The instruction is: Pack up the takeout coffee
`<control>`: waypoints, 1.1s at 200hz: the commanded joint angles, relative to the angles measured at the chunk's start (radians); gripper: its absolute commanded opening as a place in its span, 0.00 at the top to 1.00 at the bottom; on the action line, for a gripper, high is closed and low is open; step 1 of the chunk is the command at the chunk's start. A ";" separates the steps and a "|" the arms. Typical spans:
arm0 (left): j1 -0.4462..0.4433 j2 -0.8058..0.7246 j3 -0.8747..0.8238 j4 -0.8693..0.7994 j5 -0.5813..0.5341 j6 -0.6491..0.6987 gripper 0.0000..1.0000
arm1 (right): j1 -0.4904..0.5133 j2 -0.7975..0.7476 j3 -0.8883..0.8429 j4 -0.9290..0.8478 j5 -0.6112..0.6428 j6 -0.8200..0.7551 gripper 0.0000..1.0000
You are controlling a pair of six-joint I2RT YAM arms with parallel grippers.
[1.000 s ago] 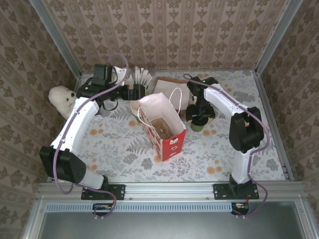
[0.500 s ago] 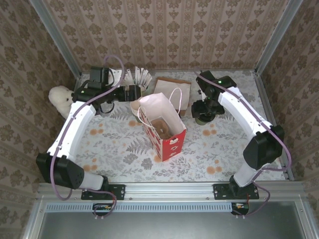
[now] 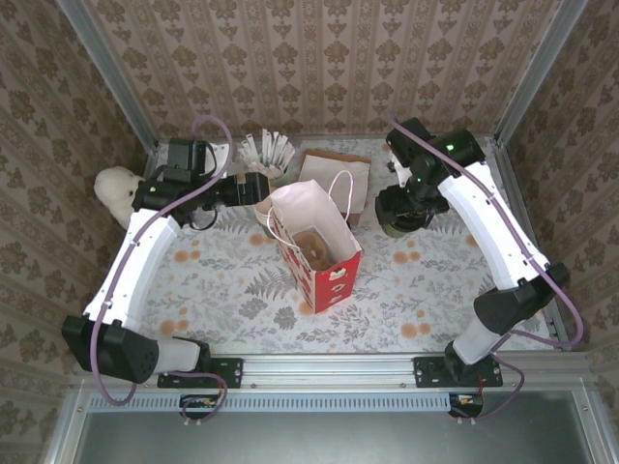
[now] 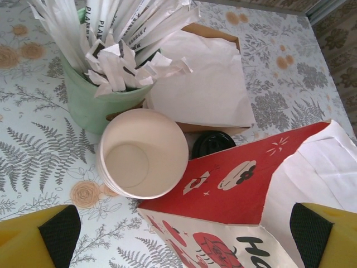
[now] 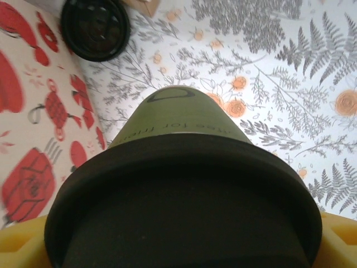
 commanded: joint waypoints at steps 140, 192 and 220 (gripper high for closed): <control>-0.028 -0.023 -0.006 0.019 0.050 -0.039 0.00 | 0.340 -0.207 0.173 -0.210 0.019 0.288 0.39; -0.044 -0.021 -0.004 0.016 0.042 -0.041 0.00 | 0.447 -0.072 0.312 -0.207 0.023 0.261 0.37; -0.050 -0.036 0.000 0.003 0.040 -0.050 0.00 | 0.486 0.026 0.361 -0.174 0.062 0.257 0.37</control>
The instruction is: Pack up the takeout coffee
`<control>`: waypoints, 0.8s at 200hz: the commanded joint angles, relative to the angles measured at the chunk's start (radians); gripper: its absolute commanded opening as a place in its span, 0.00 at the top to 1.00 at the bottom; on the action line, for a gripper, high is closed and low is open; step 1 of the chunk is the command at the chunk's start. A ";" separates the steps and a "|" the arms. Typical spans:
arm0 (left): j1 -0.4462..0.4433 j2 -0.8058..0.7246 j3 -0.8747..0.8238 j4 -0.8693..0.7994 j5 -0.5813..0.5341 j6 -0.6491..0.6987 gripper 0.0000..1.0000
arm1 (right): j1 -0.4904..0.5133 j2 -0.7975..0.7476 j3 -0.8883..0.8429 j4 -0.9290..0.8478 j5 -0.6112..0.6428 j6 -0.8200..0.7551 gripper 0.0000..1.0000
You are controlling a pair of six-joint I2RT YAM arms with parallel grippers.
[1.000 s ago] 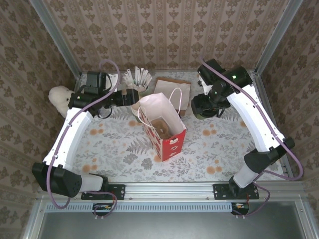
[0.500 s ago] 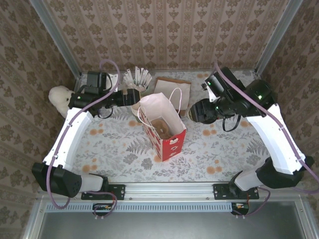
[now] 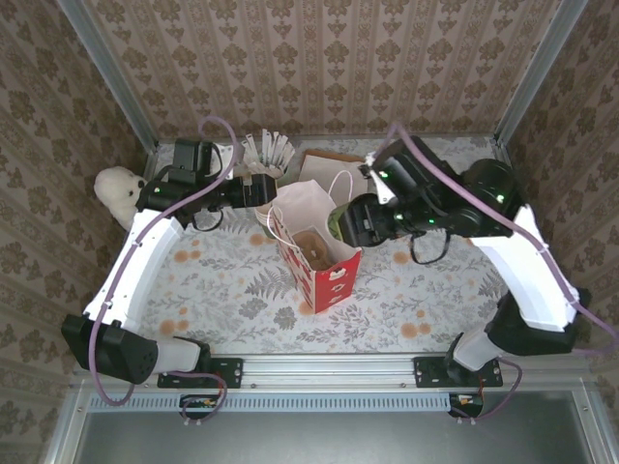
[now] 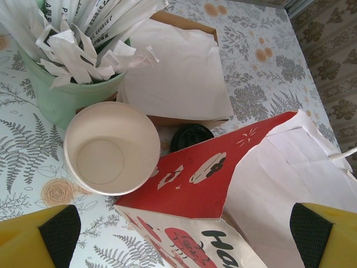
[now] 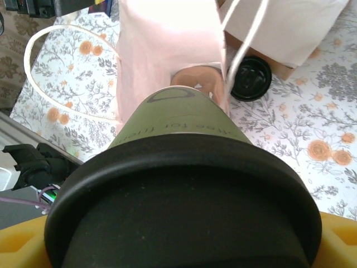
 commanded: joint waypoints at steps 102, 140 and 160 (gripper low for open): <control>-0.115 -0.229 0.011 -0.162 0.045 -0.172 0.06 | 0.100 0.282 0.087 -0.070 0.156 0.097 0.36; -0.123 -0.273 -0.067 -0.088 0.180 -0.206 0.25 | 0.095 0.313 0.084 -0.067 0.130 0.065 0.37; -0.122 -0.285 -0.103 -0.054 0.228 -0.213 0.34 | 0.096 0.318 0.085 -0.059 0.117 0.061 0.38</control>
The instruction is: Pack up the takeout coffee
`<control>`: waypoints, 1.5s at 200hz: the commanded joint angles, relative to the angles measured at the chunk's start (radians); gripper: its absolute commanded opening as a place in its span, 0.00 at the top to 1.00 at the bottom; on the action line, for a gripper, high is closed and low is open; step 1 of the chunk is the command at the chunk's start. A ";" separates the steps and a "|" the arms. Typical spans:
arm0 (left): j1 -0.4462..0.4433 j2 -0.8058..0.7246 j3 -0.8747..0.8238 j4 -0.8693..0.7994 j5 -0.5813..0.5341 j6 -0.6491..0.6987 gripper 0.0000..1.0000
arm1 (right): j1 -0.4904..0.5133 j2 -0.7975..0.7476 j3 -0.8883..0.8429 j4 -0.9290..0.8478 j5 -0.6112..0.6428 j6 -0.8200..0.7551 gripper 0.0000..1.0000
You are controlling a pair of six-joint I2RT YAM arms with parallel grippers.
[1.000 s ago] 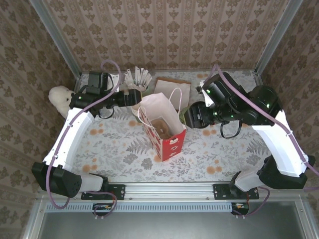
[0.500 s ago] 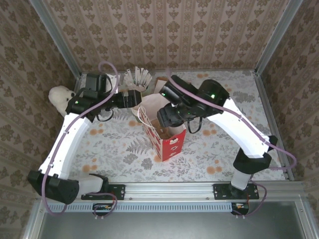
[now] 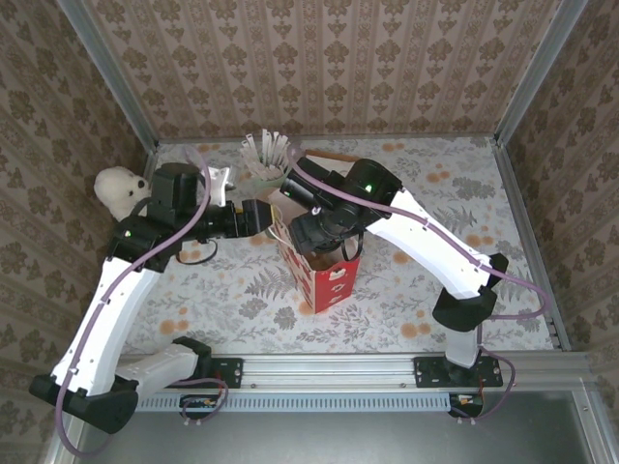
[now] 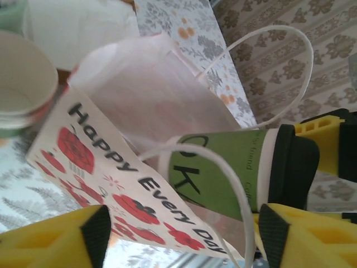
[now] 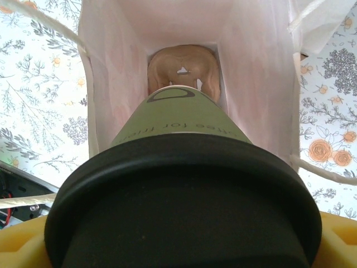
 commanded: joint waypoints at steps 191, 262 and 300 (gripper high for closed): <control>-0.003 -0.008 -0.034 -0.071 0.092 0.100 1.00 | -0.073 0.007 -0.147 0.049 -0.068 -0.013 0.36; -0.004 -0.021 -0.057 -0.051 0.080 0.100 1.00 | -0.061 0.056 -0.169 0.118 -0.111 -0.024 0.36; 0.005 -0.033 -0.048 -0.085 0.053 0.126 1.00 | -0.084 0.058 -0.181 0.065 -0.027 -0.034 0.36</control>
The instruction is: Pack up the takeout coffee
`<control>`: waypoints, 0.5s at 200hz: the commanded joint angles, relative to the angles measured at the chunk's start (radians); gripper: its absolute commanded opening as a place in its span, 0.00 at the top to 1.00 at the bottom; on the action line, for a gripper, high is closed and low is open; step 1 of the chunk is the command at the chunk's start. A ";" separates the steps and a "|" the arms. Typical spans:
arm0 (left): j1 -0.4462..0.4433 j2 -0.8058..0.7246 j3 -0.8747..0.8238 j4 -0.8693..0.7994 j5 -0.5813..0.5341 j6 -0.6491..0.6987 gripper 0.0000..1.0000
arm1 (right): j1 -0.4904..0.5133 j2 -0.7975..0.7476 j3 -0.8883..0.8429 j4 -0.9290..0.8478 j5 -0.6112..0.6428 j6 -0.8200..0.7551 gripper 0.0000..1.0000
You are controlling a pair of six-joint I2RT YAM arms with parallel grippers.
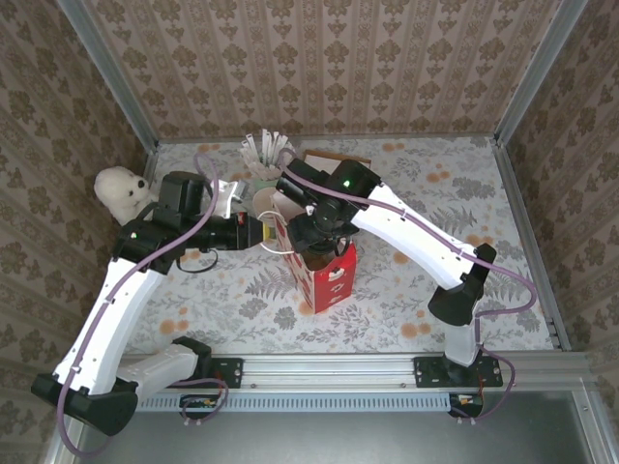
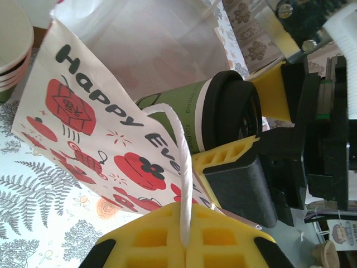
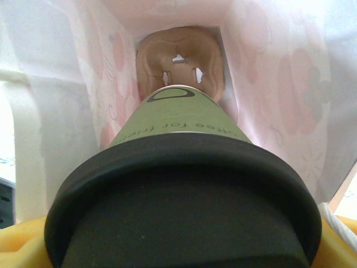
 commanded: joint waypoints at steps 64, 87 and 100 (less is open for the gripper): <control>-0.003 -0.013 -0.033 0.070 0.032 0.011 1.00 | -0.021 0.040 -0.019 -0.005 -0.020 -0.002 0.36; -0.003 -0.029 -0.050 0.089 0.032 0.009 1.00 | -0.019 0.073 0.007 -0.007 -0.043 0.009 0.36; -0.004 -0.029 -0.049 0.090 0.032 0.009 1.00 | -0.017 0.085 0.014 -0.007 -0.058 0.012 0.36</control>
